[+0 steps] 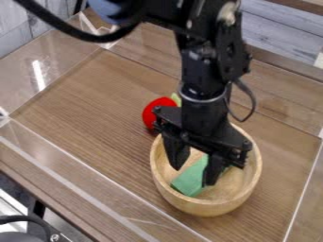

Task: Remove the green block from the brown bowl and put it on the table

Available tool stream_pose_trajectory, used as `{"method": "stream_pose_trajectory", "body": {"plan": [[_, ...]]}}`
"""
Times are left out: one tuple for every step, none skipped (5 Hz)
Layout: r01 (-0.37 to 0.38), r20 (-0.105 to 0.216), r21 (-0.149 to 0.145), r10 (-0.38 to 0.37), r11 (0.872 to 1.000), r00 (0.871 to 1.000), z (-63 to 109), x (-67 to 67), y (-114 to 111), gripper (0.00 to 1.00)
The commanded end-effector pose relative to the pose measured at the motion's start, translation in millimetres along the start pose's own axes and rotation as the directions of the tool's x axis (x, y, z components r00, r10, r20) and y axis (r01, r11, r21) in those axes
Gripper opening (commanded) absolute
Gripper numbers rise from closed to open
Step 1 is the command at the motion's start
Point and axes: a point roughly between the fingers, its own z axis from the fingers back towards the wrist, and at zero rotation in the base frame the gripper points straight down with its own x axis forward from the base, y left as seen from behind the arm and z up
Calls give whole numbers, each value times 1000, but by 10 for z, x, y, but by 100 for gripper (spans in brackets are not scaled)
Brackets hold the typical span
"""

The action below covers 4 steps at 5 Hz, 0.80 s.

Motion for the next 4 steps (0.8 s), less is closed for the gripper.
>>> {"method": "stream_pose_trajectory", "body": {"plan": [[72,10,-7,-72,997,997,-39,93,71,100],[62,6,-16,-62,998,998,-175,96,93,0],[48,3,-24,-48,999,999,-305,107,118,0],[125,-11,-36,-125,992,992,-336,115,67,100]]}}
